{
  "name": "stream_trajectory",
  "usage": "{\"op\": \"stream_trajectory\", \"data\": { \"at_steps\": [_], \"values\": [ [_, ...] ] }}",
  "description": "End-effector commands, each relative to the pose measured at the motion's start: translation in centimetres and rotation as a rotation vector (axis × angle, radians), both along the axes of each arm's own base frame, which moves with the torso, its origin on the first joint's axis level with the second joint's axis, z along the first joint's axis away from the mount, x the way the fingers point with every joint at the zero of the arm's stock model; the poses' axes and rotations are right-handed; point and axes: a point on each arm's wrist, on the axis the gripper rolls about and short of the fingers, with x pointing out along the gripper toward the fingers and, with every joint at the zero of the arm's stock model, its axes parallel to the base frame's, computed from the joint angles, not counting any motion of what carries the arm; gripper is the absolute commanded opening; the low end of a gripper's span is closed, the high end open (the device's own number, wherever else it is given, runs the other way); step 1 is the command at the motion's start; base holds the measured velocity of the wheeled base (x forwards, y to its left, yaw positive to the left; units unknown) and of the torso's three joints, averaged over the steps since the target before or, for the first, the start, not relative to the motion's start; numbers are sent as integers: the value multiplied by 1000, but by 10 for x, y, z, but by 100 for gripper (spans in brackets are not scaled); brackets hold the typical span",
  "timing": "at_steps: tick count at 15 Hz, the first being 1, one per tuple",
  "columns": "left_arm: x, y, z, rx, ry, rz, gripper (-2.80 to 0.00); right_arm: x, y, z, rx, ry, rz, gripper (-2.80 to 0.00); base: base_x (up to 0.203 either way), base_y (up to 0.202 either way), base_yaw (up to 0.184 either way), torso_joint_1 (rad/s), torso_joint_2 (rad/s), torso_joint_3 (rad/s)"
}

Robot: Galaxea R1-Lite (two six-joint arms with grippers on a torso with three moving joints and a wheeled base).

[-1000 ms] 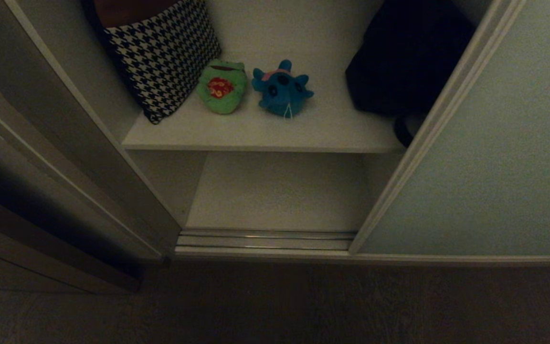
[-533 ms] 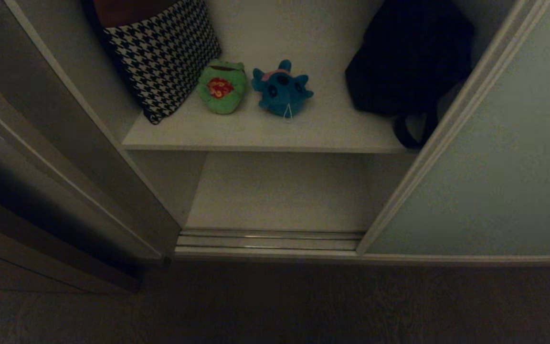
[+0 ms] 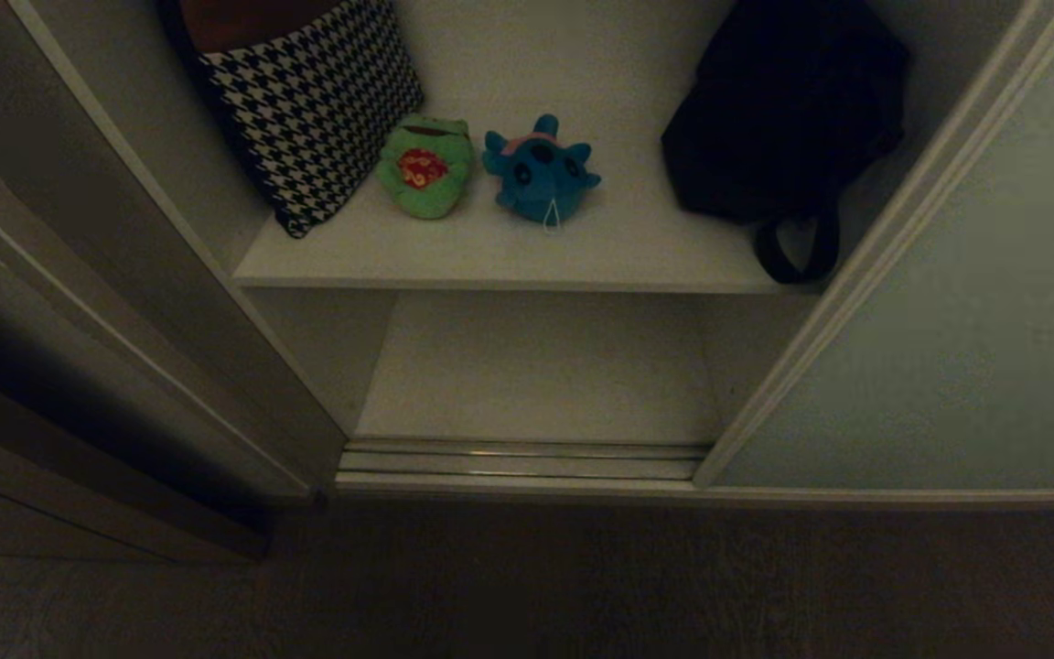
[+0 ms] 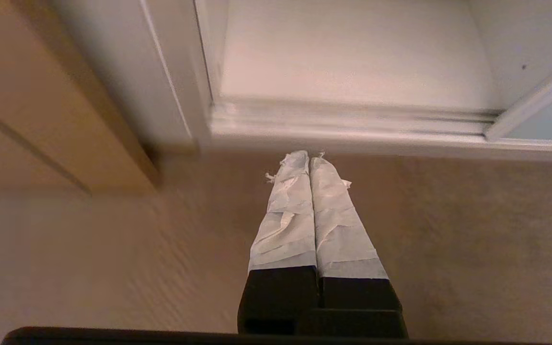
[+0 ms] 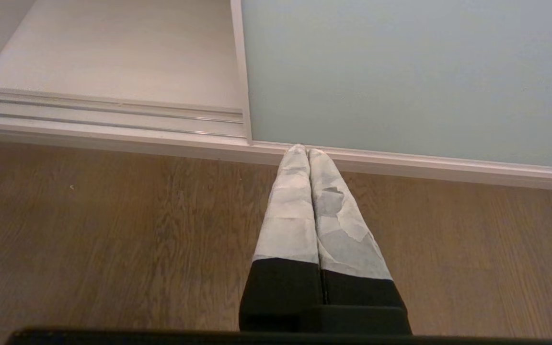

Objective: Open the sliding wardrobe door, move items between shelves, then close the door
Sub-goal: Open the door

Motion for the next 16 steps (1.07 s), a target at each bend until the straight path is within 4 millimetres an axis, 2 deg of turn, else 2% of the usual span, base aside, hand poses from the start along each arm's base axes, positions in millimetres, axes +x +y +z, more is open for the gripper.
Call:
{"op": "stream_trajectory", "data": {
  "at_steps": [1,4,5,16],
  "values": [
    [0,0,2,11,-5,6,-280,0,0,0,-1,-2,1,-280,0,0,0,0,0,0],
    [7,1,-3,290,-117,56,-280,0,0,0,-1,-2,1,-280,0,0,0,0,0,0],
    [7,1,-5,336,-105,61,-280,0,0,0,-1,0,0,-280,0,0,0,0,0,0],
    [7,1,-5,319,-114,69,-280,0,0,0,-1,-2,0,-280,0,0,0,0,0,0]
  ]
}}
